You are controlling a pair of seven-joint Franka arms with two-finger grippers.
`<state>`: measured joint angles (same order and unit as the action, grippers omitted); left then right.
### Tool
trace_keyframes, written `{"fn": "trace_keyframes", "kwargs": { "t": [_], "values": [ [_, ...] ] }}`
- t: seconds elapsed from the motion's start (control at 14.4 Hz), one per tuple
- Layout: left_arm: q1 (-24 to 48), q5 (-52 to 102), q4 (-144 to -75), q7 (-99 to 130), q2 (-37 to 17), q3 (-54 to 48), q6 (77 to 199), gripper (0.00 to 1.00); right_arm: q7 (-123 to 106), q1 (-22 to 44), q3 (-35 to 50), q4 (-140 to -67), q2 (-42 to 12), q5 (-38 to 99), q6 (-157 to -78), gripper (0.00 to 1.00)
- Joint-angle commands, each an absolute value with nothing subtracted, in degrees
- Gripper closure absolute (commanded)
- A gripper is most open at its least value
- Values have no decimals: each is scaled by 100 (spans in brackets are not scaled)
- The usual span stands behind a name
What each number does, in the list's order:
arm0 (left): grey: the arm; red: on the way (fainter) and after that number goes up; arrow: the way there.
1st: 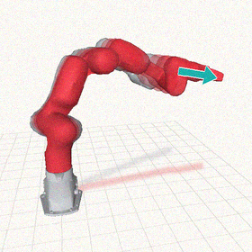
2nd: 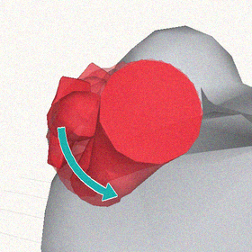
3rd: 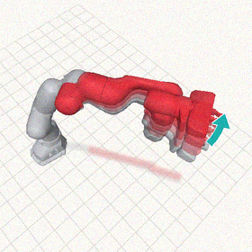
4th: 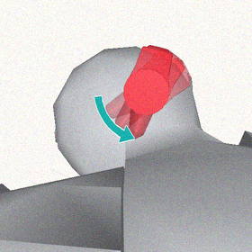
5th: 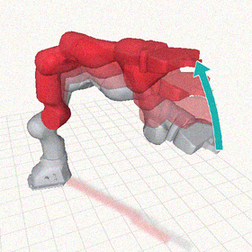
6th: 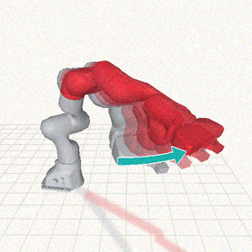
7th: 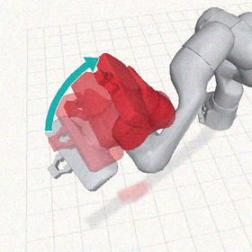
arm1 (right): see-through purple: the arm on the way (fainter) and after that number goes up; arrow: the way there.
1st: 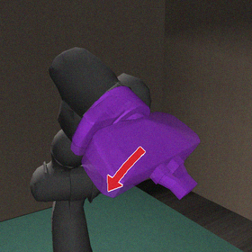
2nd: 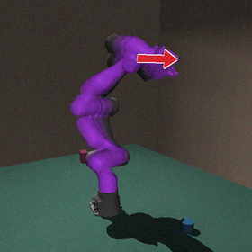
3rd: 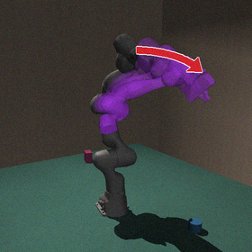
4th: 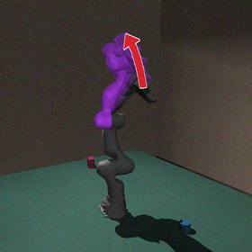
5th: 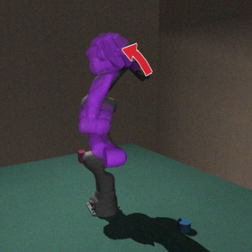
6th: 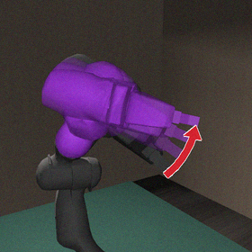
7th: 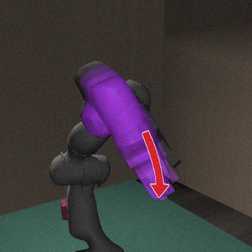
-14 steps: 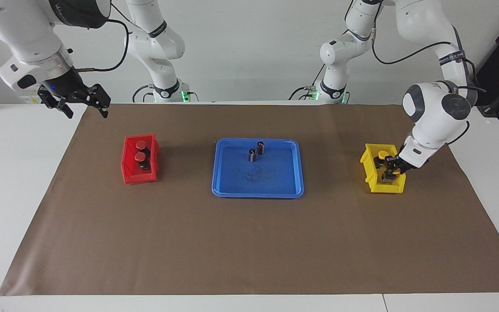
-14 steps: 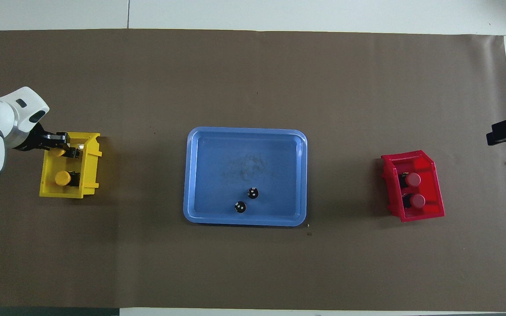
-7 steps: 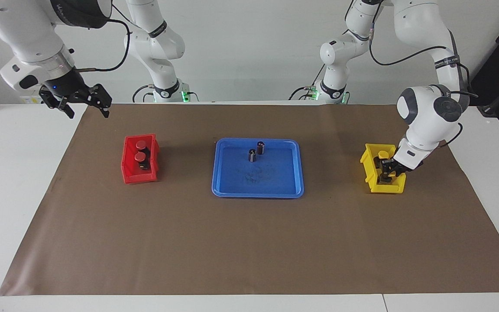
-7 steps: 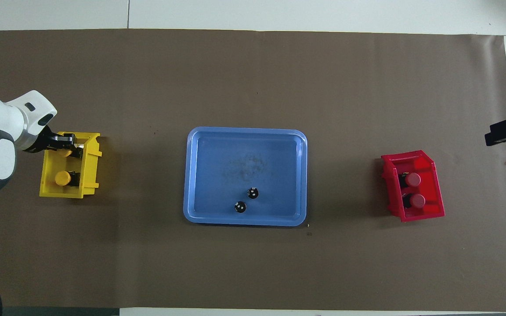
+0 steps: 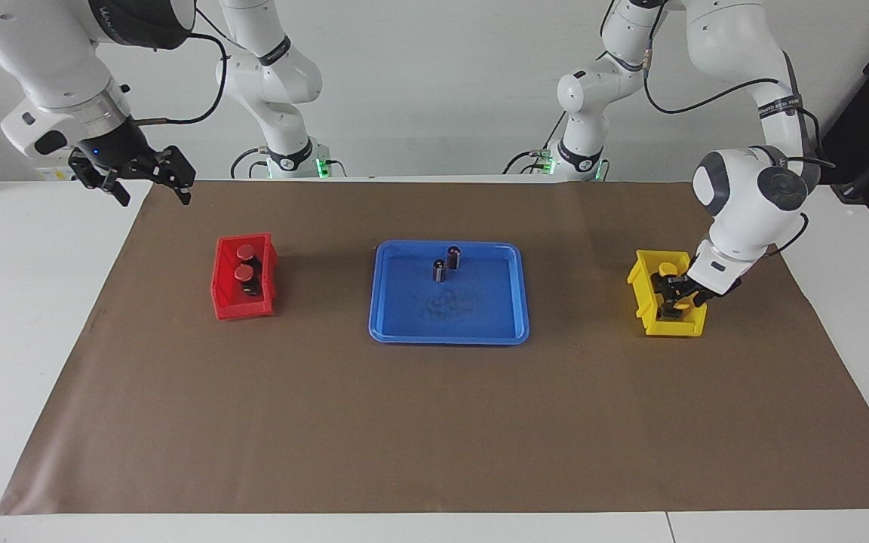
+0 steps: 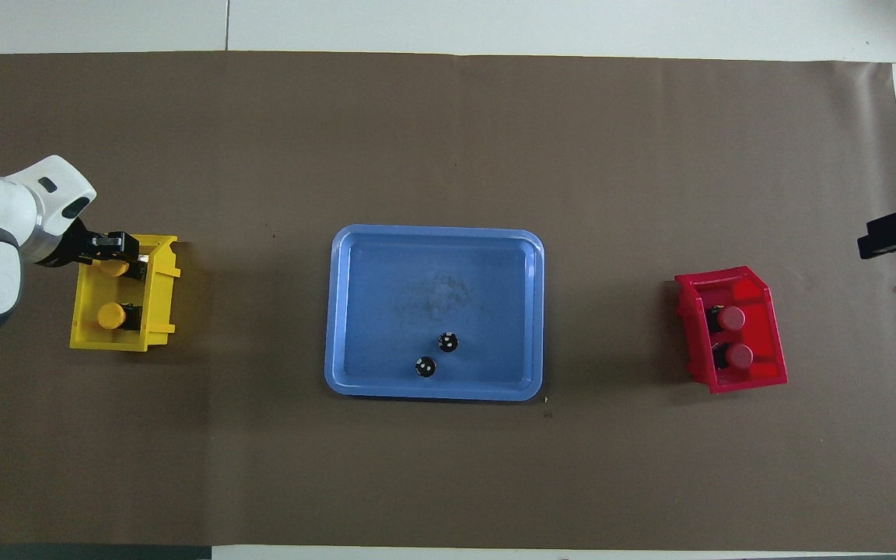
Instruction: Sort red and yellow buttons by color
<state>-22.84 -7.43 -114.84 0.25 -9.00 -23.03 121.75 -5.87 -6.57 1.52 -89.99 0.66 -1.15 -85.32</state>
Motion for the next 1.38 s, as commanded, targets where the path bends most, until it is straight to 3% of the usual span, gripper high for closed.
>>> {"fn": "trace_keyframes", "kwargs": {
  "t": [0.0,0.42,0.55,0.83,1.31],
  "values": [
    [-2241,-738,-11128,-44,-835,-2276,11725,0,-501,-642,149,-9114,176,-141,-8481,0],
    [-1725,-747,-10275,-18,-756,-2041,10715,0,-501,-633,149,-9114,176,-141,-8481,0],
    [-1023,-703,-10187,-44,-476,-1269,10486,0,-501,-642,149,-9114,176,-141,-8481,0],
    [-687,-694,-10108,-35,122,-1116,9959,0,-501,-633,149,-9114,176,-141,-8481,0],
    [-168,-492,-9115,-44,-105,-844,9046,0,-501,-633,149,-9114,176,-141,-8481,0]
  ]
}}
